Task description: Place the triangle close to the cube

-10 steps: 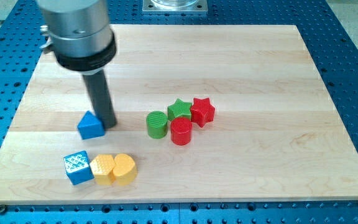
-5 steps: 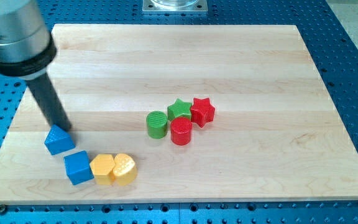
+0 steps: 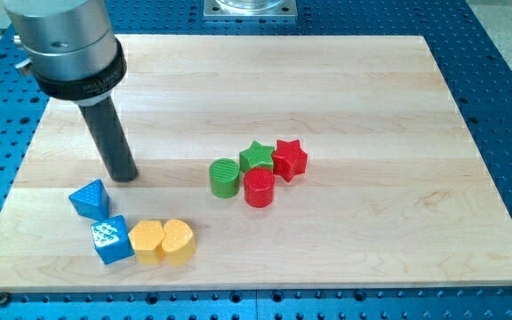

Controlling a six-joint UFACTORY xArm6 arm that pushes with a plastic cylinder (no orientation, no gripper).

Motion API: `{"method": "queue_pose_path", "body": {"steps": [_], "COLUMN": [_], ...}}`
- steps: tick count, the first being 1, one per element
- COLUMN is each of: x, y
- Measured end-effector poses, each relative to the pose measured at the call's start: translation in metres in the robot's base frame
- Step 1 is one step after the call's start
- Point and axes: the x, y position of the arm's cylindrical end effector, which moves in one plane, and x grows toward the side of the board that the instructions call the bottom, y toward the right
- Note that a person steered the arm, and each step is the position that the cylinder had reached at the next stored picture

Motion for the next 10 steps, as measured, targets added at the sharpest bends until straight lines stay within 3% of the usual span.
{"method": "queue_pose_path", "body": {"steps": [2, 3, 5, 6, 10], "x": [0.061, 0.063, 0.004, 0.001, 0.053], "y": [-0.018, -0.018, -0.031, -0.062, -0.066]}}
